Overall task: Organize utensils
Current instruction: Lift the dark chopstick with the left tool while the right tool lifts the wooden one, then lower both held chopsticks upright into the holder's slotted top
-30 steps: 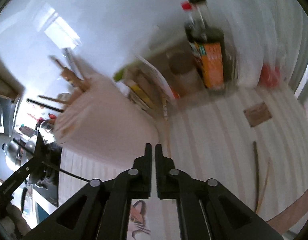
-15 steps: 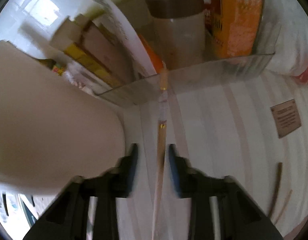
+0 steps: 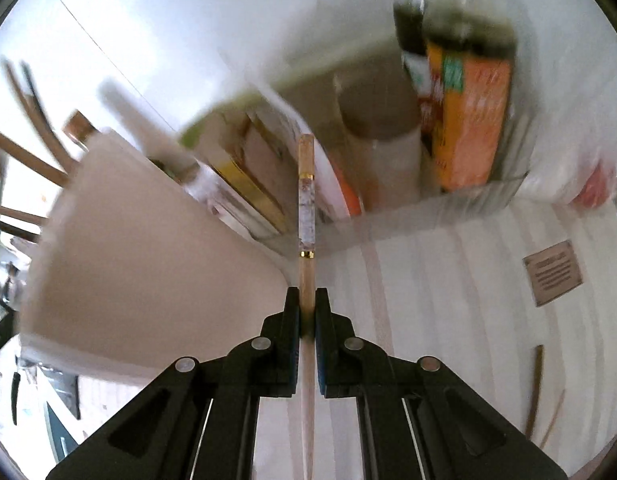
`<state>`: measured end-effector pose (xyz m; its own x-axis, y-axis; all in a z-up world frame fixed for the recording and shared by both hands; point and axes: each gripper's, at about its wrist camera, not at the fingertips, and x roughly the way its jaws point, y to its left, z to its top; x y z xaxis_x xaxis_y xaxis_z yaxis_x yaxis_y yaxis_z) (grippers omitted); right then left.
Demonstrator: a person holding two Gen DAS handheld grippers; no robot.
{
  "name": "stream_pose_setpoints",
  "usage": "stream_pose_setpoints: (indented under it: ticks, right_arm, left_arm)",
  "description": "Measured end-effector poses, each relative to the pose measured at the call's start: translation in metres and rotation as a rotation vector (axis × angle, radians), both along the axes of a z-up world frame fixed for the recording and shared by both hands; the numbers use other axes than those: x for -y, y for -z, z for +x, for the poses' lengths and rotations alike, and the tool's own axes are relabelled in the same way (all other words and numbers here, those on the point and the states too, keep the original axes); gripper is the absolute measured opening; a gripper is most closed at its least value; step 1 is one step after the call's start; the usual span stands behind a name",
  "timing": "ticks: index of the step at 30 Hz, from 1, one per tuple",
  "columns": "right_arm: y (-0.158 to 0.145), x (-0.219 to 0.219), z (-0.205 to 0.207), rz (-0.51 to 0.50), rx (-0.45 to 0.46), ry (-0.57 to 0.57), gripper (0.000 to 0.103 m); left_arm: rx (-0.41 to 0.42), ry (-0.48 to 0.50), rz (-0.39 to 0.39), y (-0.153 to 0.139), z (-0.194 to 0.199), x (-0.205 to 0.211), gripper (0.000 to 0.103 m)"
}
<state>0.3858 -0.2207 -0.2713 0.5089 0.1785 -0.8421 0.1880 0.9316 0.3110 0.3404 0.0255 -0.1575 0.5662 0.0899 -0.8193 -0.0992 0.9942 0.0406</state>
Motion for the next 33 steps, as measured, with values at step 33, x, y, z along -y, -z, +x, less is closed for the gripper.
stream_pose_setpoints:
  ticks: [33]
  right_arm:
    - [-0.259,-0.059,0.060,-0.085,0.546,-0.011,0.007]
  left_arm:
    - [0.282,0.095,-0.043,-0.173,0.027,-0.003,0.004]
